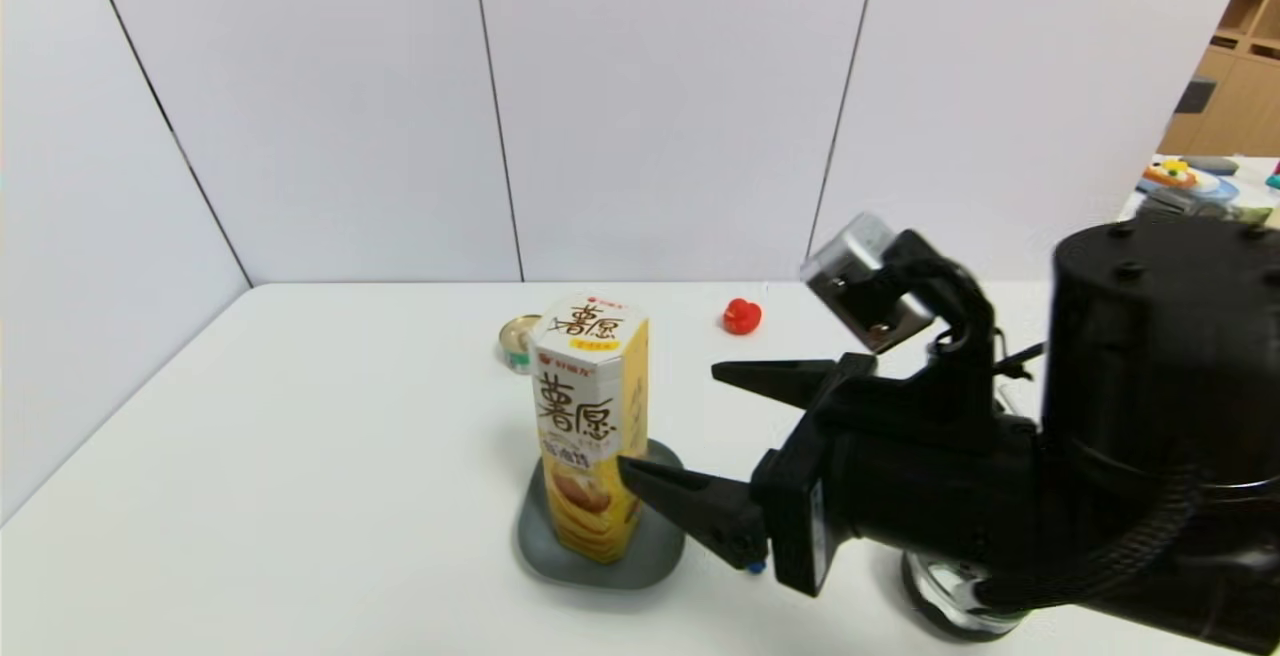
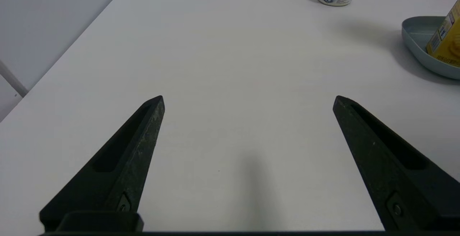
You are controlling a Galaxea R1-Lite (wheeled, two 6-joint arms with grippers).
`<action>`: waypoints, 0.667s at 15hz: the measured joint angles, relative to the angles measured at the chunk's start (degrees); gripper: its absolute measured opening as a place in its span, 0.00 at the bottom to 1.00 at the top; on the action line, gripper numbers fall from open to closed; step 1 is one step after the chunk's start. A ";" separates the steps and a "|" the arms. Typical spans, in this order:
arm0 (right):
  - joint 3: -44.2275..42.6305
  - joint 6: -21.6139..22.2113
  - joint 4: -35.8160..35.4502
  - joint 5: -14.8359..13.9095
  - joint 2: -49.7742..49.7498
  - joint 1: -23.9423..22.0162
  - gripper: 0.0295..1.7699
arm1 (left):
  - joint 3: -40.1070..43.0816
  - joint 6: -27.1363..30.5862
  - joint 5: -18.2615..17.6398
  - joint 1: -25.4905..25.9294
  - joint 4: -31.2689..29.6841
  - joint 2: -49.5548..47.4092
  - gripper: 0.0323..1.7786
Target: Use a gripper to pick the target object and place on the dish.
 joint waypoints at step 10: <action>-8.66 -11.13 12.11 -0.17 -18.14 -32.89 0.96 | 0.00 0.02 0.02 -0.02 0.00 0.00 0.95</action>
